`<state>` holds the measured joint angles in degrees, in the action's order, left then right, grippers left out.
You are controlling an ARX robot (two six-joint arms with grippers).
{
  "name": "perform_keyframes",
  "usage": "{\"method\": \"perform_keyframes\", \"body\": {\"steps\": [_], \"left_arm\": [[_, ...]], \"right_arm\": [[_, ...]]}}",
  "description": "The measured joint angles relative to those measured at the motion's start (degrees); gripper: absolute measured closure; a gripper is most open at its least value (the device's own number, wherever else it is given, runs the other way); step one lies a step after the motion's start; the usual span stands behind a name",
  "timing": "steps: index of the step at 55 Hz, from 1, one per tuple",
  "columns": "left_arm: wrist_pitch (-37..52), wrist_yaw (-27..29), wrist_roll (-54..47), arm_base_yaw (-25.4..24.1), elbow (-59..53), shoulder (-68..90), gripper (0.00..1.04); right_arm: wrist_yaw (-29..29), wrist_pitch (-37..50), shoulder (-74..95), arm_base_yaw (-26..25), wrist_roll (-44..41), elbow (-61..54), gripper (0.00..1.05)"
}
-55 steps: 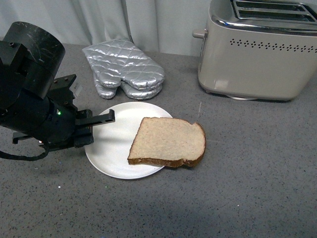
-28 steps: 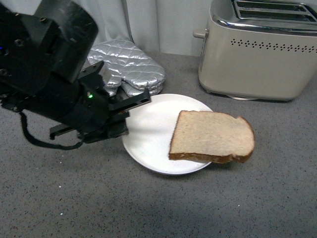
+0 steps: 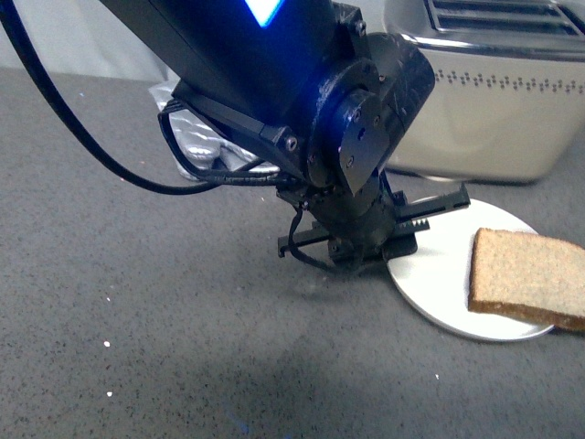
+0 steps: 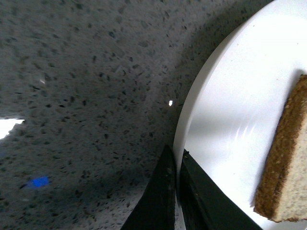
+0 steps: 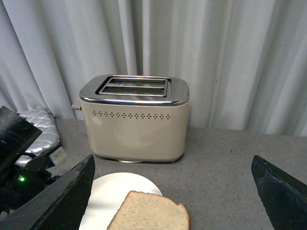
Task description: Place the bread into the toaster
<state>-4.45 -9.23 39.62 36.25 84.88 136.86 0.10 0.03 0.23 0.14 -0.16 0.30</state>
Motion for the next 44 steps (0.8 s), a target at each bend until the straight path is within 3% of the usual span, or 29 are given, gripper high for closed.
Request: {"method": "perform_keyframes", "body": {"steps": [6, 12, 18, 28, 39, 44], "left_arm": [[-0.9, 0.3, 1.1, 0.3, 1.3, 0.6, 1.01], [-1.0, 1.8, 1.8, 0.4, 1.5, 0.4, 0.79], [1.1, 3.4, 1.9, 0.4, -0.7, -1.1, 0.65], [8.3, 13.1, -2.6, 0.7, -8.8, -8.5, 0.38], [22.4, 25.5, -7.3, -0.8, -22.8, -20.7, 0.07], [29.1, 28.5, -10.3, -2.1, -29.7, -25.6, 0.07]], "right_arm": [[0.0, 0.0, 0.0, 0.0, 0.0, 0.0, 0.10], [0.0, 0.0, 0.0, 0.0, 0.0, 0.0, 0.10], [0.0, 0.0, 0.0, 0.0, 0.0, 0.0, 0.10], [0.0, 0.0, 0.0, 0.0, 0.0, 0.0, 0.10], [0.0, 0.0, 0.0, 0.0, 0.0, 0.0, 0.10], [0.0, 0.0, 0.0, 0.0, 0.0, 0.0, 0.10]]}}
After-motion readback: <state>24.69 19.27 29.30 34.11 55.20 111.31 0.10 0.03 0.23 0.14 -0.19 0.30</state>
